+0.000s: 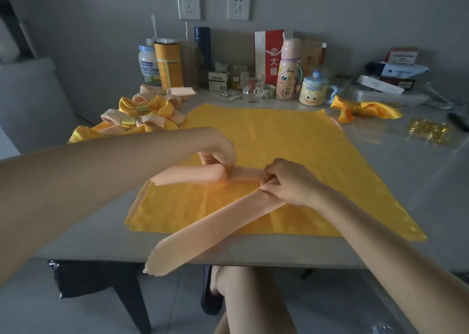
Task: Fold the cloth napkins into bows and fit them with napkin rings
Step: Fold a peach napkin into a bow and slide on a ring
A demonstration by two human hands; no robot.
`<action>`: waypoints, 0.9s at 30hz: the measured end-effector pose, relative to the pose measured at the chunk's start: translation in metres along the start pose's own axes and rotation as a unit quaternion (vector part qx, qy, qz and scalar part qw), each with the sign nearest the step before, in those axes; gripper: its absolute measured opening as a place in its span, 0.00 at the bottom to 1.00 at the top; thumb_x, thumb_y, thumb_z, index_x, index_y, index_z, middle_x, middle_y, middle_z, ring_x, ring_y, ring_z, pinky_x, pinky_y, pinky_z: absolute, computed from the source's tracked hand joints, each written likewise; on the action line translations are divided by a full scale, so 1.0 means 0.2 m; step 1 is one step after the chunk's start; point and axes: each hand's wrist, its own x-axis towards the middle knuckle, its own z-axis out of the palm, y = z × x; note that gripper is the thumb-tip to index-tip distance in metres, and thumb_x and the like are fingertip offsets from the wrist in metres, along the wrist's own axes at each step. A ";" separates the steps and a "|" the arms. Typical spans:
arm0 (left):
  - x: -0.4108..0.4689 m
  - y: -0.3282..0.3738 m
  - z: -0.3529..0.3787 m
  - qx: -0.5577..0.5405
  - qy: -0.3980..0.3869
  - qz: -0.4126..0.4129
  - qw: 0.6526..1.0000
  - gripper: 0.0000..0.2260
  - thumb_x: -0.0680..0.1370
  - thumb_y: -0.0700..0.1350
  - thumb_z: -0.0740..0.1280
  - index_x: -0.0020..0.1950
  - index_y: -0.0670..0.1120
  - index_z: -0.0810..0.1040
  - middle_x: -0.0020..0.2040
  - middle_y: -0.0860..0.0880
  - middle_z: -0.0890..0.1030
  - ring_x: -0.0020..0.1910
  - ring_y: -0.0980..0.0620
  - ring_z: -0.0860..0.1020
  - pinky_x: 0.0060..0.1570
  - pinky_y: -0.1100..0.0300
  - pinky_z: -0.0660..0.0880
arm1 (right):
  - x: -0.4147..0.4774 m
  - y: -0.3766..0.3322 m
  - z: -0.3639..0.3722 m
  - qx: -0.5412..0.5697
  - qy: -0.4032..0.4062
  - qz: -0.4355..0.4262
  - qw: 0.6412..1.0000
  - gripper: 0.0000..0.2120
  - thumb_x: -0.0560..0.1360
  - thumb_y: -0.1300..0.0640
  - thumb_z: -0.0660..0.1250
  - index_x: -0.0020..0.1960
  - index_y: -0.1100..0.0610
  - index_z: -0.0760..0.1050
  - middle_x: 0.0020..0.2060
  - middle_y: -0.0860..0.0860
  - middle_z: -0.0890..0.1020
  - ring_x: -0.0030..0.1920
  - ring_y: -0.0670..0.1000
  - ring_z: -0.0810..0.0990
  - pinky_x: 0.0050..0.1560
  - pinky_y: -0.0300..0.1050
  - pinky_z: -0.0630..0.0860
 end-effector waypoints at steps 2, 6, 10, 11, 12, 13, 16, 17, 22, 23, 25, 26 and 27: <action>0.00 0.02 0.00 -0.043 0.001 -0.010 0.999 0.04 0.77 0.33 0.59 0.50 0.37 0.72 0.39 0.44 0.75 0.33 0.50 0.76 0.24 0.66 0.74 | 0.00 0.00 -0.01 0.023 0.017 0.007 1.000 0.05 0.75 0.53 0.66 0.49 0.52 0.76 0.47 0.46 0.74 0.51 0.51 0.76 0.45 0.40 0.69; 0.03 0.02 0.05 -0.164 0.041 -0.054 0.984 0.14 0.80 0.37 0.56 0.64 0.36 0.71 0.62 0.40 0.75 0.48 0.48 0.72 0.48 0.60 0.67 | -0.01 0.00 -0.02 0.043 0.028 0.019 0.999 0.05 0.74 0.53 0.68 0.46 0.51 0.73 0.47 0.47 0.75 0.51 0.50 0.77 0.42 0.37 0.65; 0.04 0.06 0.12 -0.360 0.120 -0.039 0.924 0.07 0.80 0.34 0.56 0.47 0.34 0.73 0.31 0.40 0.81 0.25 0.48 0.79 0.36 0.58 0.79 | 0.01 -0.02 -0.07 0.038 -0.053 0.046 0.997 0.11 0.77 0.58 0.63 0.58 0.60 0.75 0.54 0.54 0.77 0.56 0.54 0.76 0.37 0.34 0.61; 0.02 0.08 0.15 -0.405 0.144 -0.055 0.901 0.06 0.79 0.33 0.57 0.44 0.35 0.72 0.24 0.41 0.77 0.17 0.49 0.75 0.26 0.59 0.77 | 0.01 -0.01 -0.08 0.063 -0.058 0.049 0.995 0.11 0.78 0.58 0.61 0.58 0.60 0.75 0.54 0.54 0.77 0.57 0.54 0.76 0.37 0.35 0.61; 0.02 0.08 0.18 -0.431 0.171 -0.062 0.884 0.06 0.78 0.32 0.57 0.42 0.35 0.71 0.23 0.42 0.76 0.13 0.49 0.72 0.17 0.60 0.73 | 0.00 -0.02 -0.08 0.099 -0.050 0.049 0.993 0.10 0.78 0.59 0.60 0.56 0.60 0.77 0.52 0.53 0.78 0.55 0.53 0.76 0.38 0.36 0.62; 0.01 0.08 0.20 -0.440 0.194 -0.069 0.874 0.07 0.78 0.32 0.57 0.41 0.36 0.71 0.26 0.42 0.75 0.12 0.49 0.71 0.13 0.62 0.69 | 0.00 -0.01 -0.09 0.157 -0.036 0.049 0.986 0.09 0.78 0.60 0.60 0.51 0.59 0.78 0.48 0.52 0.79 0.52 0.52 0.77 0.40 0.38 0.64; 0.01 0.06 0.27 -0.456 0.218 -0.080 0.859 0.06 0.78 0.36 0.58 0.47 0.35 0.73 0.36 0.41 0.76 0.23 0.46 0.78 0.24 0.60 0.76 | -0.06 0.00 -0.09 0.329 -0.040 0.066 0.941 0.14 0.79 0.55 0.60 0.38 0.55 0.78 0.39 0.49 0.80 0.42 0.47 0.77 0.46 0.40 0.70; 0.02 0.05 0.29 -0.463 0.214 -0.063 0.858 0.08 0.77 0.37 0.58 0.51 0.34 0.73 0.40 0.40 0.78 0.31 0.43 0.80 0.34 0.55 0.81 | -0.07 0.01 -0.07 0.324 -0.061 0.060 0.942 0.15 0.79 0.51 0.60 0.38 0.55 0.78 0.38 0.49 0.81 0.41 0.46 0.77 0.46 0.39 0.70; -0.05 -0.02 0.36 -0.439 0.178 -0.015 0.881 0.17 0.78 0.43 0.56 0.61 0.34 0.70 0.40 0.40 0.80 0.30 0.46 0.77 0.38 0.55 0.80 | -0.09 0.00 0.00 0.207 -0.060 0.009 0.976 0.21 0.67 0.43 0.68 0.44 0.62 0.80 0.41 0.57 0.82 0.41 0.54 0.79 0.38 0.44 0.69; -0.08 -0.04 0.36 -0.406 0.173 -0.014 0.897 0.16 0.78 0.43 0.56 0.61 0.34 0.70 0.38 0.42 0.78 0.29 0.48 0.75 0.33 0.58 0.76 | -0.09 0.01 0.00 0.222 -0.052 0.007 0.974 0.14 0.68 0.47 0.69 0.41 0.58 0.81 0.40 0.52 0.83 0.40 0.49 0.79 0.39 0.42 0.69; -0.14 -0.06 0.37 -0.317 0.147 0.008 0.937 0.10 0.77 0.42 0.60 0.55 0.38 0.73 0.34 0.46 0.74 0.29 0.51 0.71 0.29 0.63 0.67 | -0.13 -0.02 -0.03 0.262 -0.039 0.012 0.964 0.08 0.72 0.55 0.70 0.34 0.49 0.81 0.38 0.34 0.81 0.40 0.35 0.76 0.39 0.32 0.69; -0.18 -0.06 0.38 -0.264 0.126 0.025 0.956 0.07 0.76 0.43 0.62 0.49 0.41 0.74 0.33 0.48 0.72 0.30 0.52 0.69 0.29 0.63 0.65 | -0.13 -0.02 -0.02 0.272 -0.020 0.012 0.962 0.10 0.73 0.57 0.69 0.33 0.50 0.79 0.39 0.34 0.80 0.43 0.34 0.75 0.39 0.29 0.68; -0.20 -0.05 0.39 -0.216 0.108 0.040 0.970 0.07 0.75 0.46 0.64 0.43 0.42 0.74 0.33 0.49 0.71 0.30 0.53 0.69 0.29 0.63 0.63 | -0.12 0.00 0.00 0.275 0.008 0.011 0.961 0.09 0.73 0.57 0.69 0.35 0.56 0.79 0.41 0.39 0.81 0.44 0.35 0.74 0.39 0.28 0.67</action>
